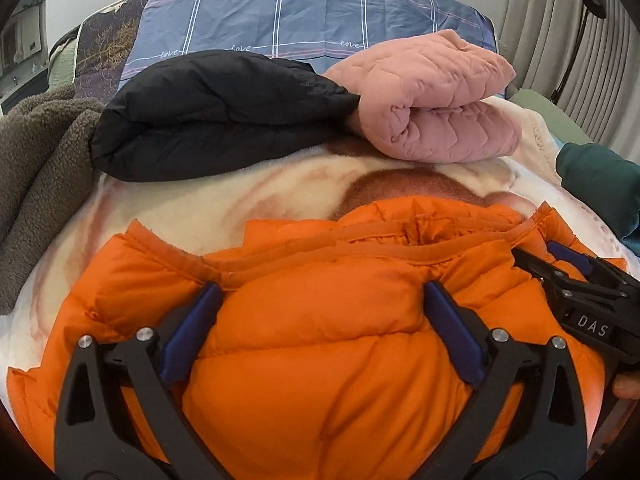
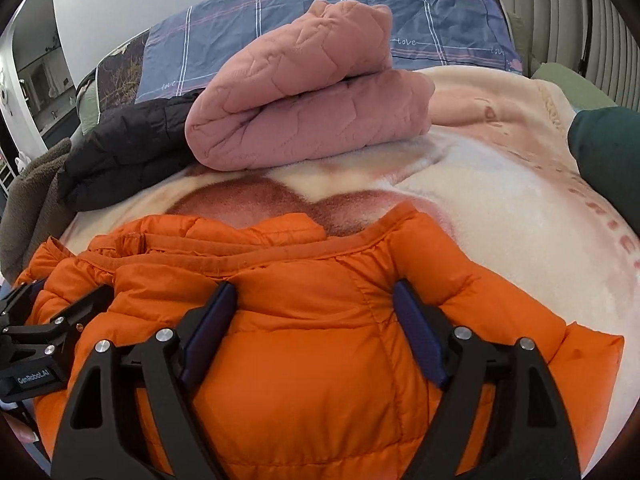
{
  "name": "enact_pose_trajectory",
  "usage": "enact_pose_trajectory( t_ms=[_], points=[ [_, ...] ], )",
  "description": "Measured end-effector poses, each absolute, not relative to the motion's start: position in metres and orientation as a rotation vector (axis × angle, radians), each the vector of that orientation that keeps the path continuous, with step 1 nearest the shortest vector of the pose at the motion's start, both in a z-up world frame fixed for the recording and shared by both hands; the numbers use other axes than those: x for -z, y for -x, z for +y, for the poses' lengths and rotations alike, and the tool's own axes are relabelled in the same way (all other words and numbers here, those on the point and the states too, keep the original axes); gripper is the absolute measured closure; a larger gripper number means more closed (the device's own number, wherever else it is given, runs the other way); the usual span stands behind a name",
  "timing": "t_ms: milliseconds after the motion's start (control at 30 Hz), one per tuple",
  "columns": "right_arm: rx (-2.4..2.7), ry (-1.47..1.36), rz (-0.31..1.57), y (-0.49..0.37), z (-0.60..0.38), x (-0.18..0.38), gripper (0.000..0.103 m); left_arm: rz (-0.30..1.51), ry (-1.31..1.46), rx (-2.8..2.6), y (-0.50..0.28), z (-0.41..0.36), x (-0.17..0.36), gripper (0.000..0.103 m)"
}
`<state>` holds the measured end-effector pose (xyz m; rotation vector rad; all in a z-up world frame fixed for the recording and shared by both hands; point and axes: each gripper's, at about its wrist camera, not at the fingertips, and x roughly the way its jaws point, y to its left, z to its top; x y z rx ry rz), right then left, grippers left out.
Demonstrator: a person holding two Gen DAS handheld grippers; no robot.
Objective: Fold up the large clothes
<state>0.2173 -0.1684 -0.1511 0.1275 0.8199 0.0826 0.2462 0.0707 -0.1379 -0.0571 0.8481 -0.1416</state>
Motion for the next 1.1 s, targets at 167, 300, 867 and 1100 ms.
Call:
enact_pose_trajectory(
  t_ms=[167, 300, 867, 1100],
  points=[
    [-0.085, -0.125, 0.821, -0.216, -0.167, 0.154, 0.021, 0.851, 0.091, 0.161, -0.246, 0.076, 0.141, 0.002],
    [-0.087, -0.124, 0.822, -0.217, -0.166, 0.156, 0.021, 0.850, 0.107, 0.169, -0.246, 0.079, 0.142, 0.002],
    [-0.077, -0.111, 0.830, -0.221, -0.162, 0.159, 0.020, 0.867, 0.110, 0.170, -0.252, 0.078, 0.149, 0.002],
    [-0.092, -0.108, 0.813, -0.186, -0.162, 0.123, 0.020, 0.849, 0.061, 0.179, -0.218, 0.081, 0.113, 0.004]
  ],
)
